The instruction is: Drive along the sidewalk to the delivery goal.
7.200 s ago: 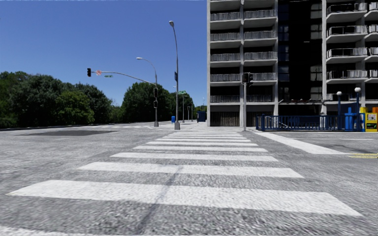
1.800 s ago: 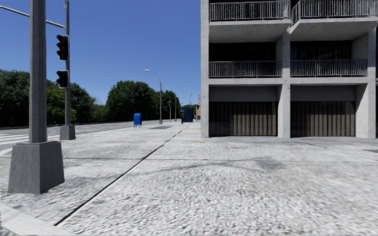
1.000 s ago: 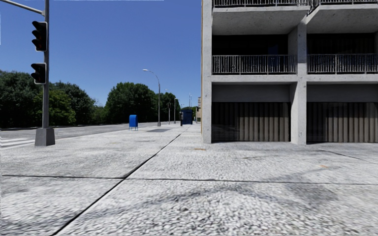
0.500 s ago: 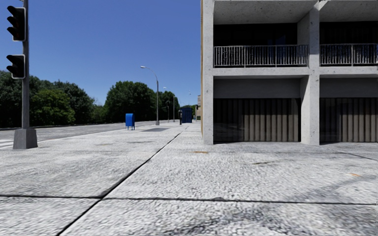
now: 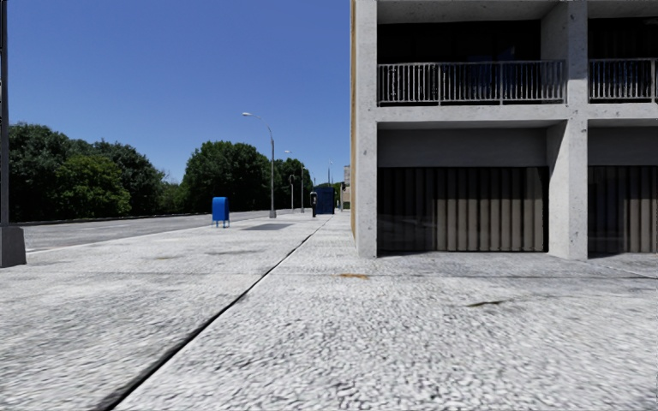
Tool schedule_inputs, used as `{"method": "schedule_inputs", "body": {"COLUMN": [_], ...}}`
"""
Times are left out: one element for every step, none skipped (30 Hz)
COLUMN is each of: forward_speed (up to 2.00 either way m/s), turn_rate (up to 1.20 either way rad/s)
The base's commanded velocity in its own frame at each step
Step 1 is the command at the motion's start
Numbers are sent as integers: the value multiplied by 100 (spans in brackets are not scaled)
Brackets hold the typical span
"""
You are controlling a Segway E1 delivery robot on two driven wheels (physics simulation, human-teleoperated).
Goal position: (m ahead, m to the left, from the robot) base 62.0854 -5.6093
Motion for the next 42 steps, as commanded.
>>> {"method": "schedule_inputs", "body": {"forward_speed": [200, 200, 200, 200, 200, 200, 200, 200, 200, 200, 200, 200, 200, 200, 200, 200, 200, 200, 200, 200, 200, 200, 200, 200, 200, 200, 200, 200, 200, 200, 200, 200, 200, 200, 200, 200, 200, 200, 200, 200, 200, 200], "turn_rate": [0, 0, 0, 0, 0, 0, 0, 0, 0, 0, 0, 0, 0, 3, 16, 16, 20, 21, 21, 24, 28, 29, 29, 29, 29, 29, 29, 29, 29, 29, 18, 18, 13, 13, 11, 4, 0, 0, 0, 0, 0, 0]}}
